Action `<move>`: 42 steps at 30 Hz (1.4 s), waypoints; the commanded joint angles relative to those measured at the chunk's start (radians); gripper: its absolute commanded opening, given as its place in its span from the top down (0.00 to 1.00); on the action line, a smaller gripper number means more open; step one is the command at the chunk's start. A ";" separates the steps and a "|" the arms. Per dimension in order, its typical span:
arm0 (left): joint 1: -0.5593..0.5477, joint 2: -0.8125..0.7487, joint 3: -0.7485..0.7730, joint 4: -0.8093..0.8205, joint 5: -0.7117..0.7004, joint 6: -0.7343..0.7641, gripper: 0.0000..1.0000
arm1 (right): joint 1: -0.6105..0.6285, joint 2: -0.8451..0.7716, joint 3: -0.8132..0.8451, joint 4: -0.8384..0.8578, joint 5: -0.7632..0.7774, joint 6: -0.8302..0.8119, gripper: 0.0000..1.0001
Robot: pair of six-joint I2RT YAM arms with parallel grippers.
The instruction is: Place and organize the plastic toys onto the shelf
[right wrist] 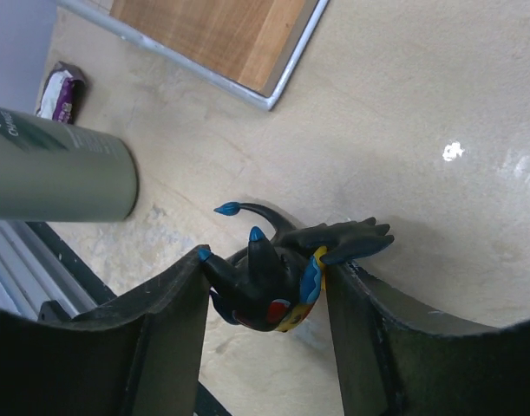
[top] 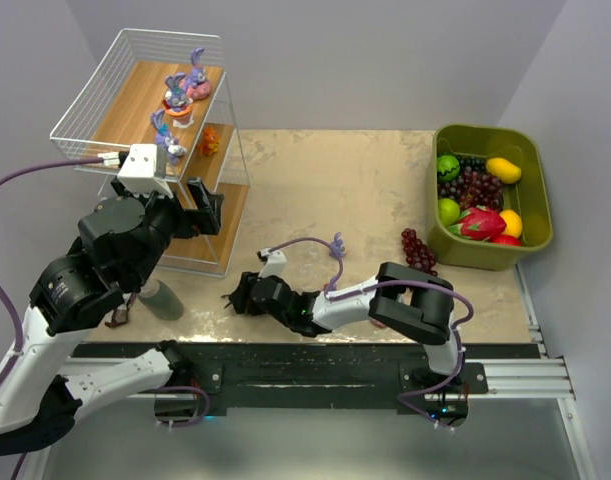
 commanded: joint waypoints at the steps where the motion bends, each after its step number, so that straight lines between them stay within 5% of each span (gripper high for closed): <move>1: -0.002 0.003 0.018 0.038 -0.013 0.029 0.00 | 0.000 -0.017 0.037 -0.032 0.054 -0.008 0.57; 4: -0.002 0.006 0.020 0.038 -0.015 0.029 0.00 | 0.000 -0.035 0.050 -0.063 0.065 -0.029 0.70; 11: -0.002 0.005 0.041 0.027 -0.039 0.026 0.00 | -0.039 -0.120 0.162 -0.242 0.059 -0.158 0.78; 26: -0.002 -0.027 0.063 0.066 -0.095 0.061 0.00 | -0.270 -0.287 0.479 -0.580 -0.152 -0.437 0.77; 34: -0.004 -0.032 0.092 0.105 -0.102 0.109 0.01 | -0.290 -0.143 0.901 -0.815 -0.277 -0.514 0.76; 42: -0.002 -0.027 0.090 0.132 -0.108 0.130 0.00 | -0.293 -0.034 1.081 -0.867 -0.396 -0.487 0.75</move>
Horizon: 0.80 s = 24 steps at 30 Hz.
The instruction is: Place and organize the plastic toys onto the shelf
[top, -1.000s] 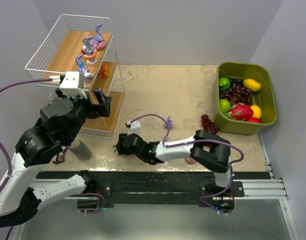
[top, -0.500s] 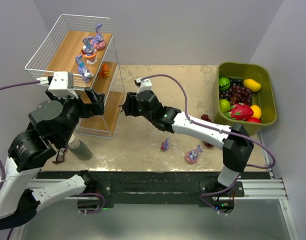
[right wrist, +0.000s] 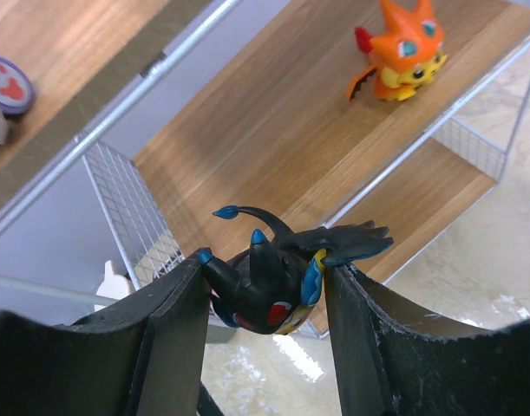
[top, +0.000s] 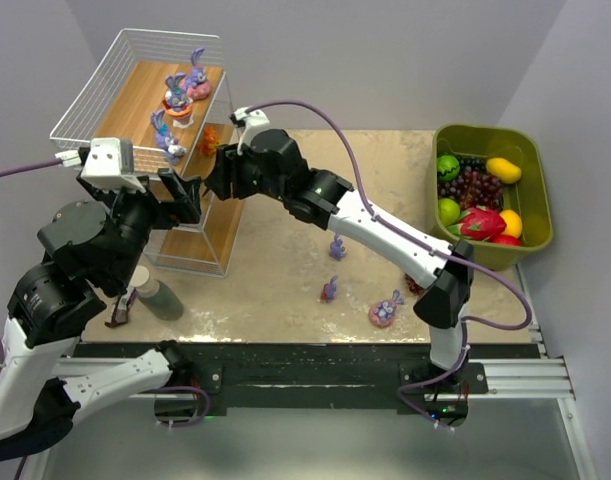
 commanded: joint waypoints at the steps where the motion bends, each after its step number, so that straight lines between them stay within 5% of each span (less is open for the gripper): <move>1: -0.002 -0.001 0.029 0.055 -0.019 0.034 0.01 | -0.004 0.034 0.054 -0.022 -0.091 0.010 0.75; 24: -0.002 -0.036 0.048 0.052 -0.049 0.071 0.00 | 0.008 0.141 0.117 0.107 -0.165 0.047 0.74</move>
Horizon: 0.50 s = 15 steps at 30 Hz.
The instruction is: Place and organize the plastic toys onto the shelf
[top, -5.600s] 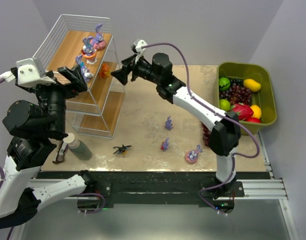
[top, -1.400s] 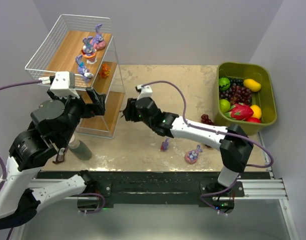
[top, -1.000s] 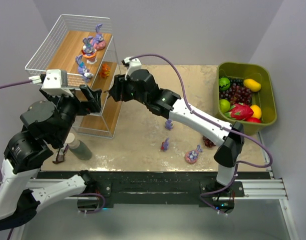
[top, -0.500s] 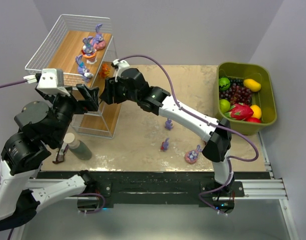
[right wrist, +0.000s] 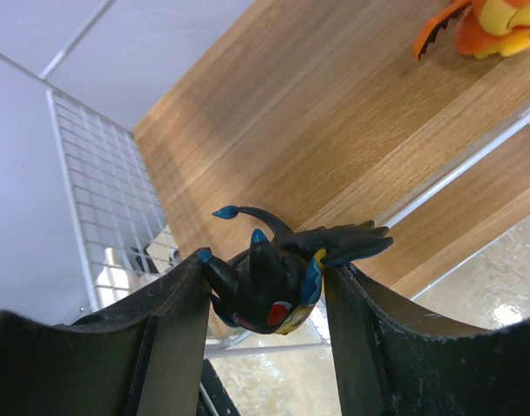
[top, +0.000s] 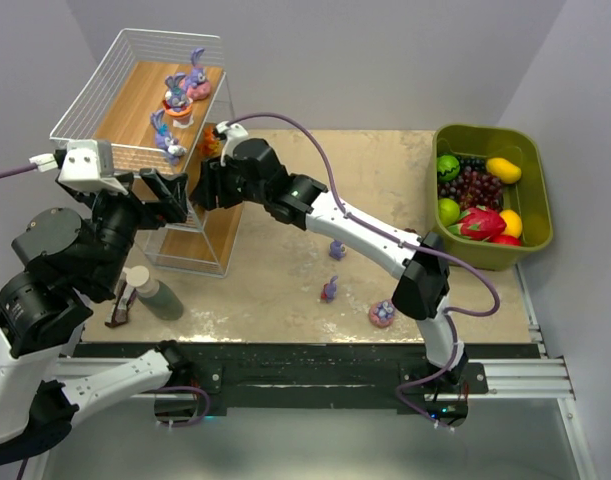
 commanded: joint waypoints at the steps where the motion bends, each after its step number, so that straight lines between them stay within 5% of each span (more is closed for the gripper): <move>1: -0.002 -0.015 0.010 0.043 -0.031 0.032 0.00 | 0.008 -0.012 0.060 0.067 -0.021 -0.004 0.74; 15: -0.002 -0.035 -0.010 0.054 -0.054 0.043 0.01 | 0.025 0.057 0.158 0.017 -0.026 -0.049 0.70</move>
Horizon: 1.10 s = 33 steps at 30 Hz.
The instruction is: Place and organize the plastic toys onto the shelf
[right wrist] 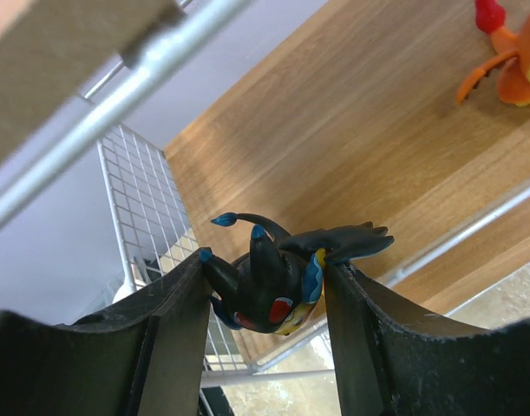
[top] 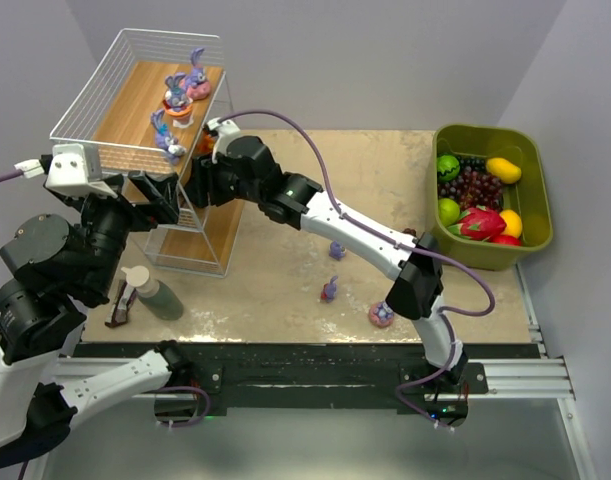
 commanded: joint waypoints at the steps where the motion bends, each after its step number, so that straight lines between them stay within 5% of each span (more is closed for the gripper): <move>1: -0.004 -0.011 -0.010 0.051 -0.023 0.026 0.01 | 0.007 0.028 0.096 -0.008 -0.021 -0.034 0.70; 12: -0.002 -0.023 -0.027 0.054 -0.034 0.026 0.01 | 0.012 0.062 0.146 -0.071 -0.002 -0.051 0.65; 33: -0.002 -0.042 -0.018 0.055 -0.045 0.026 0.00 | 0.017 0.064 0.117 0.001 -0.022 -0.076 0.42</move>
